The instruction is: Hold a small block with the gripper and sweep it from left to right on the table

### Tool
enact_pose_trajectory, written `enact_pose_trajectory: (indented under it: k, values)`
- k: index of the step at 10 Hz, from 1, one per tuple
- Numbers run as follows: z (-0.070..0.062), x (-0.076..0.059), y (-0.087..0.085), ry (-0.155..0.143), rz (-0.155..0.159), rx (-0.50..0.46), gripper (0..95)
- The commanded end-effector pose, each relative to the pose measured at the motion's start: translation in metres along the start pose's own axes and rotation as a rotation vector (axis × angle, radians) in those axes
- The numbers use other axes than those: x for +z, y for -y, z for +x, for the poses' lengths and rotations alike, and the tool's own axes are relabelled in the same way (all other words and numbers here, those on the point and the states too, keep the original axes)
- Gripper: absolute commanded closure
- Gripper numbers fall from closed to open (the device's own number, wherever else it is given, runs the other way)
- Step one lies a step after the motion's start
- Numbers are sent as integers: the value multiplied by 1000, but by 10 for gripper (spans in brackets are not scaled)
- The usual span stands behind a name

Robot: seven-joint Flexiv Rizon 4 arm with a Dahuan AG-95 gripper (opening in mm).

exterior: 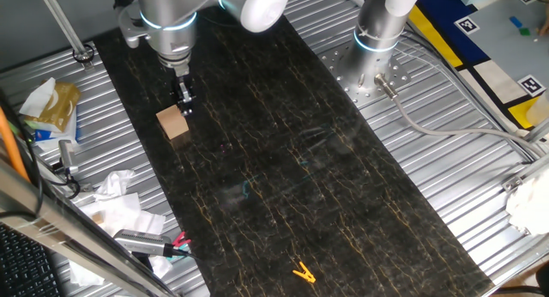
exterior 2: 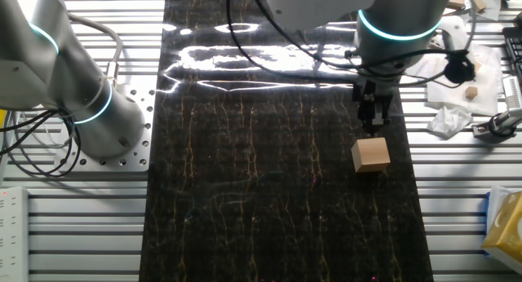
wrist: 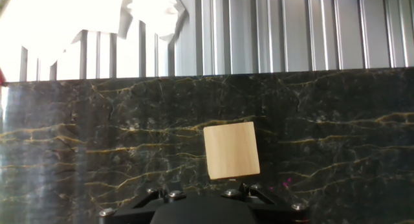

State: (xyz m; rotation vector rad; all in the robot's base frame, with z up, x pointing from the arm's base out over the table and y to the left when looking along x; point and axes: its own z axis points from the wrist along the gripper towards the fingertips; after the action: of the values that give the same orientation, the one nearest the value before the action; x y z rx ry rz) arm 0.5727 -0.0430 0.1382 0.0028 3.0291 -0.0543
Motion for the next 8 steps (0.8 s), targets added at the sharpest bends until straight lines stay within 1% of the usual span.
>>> enact_pose_trajectory:
  k: [1, 5, 8]
  values:
    - [0, 2, 2, 2, 0, -3, 570]
    - [-1, 12, 6, 3, 4, -12, 570]
    - [-1, 14, 6, 4, 7, -17, 570]
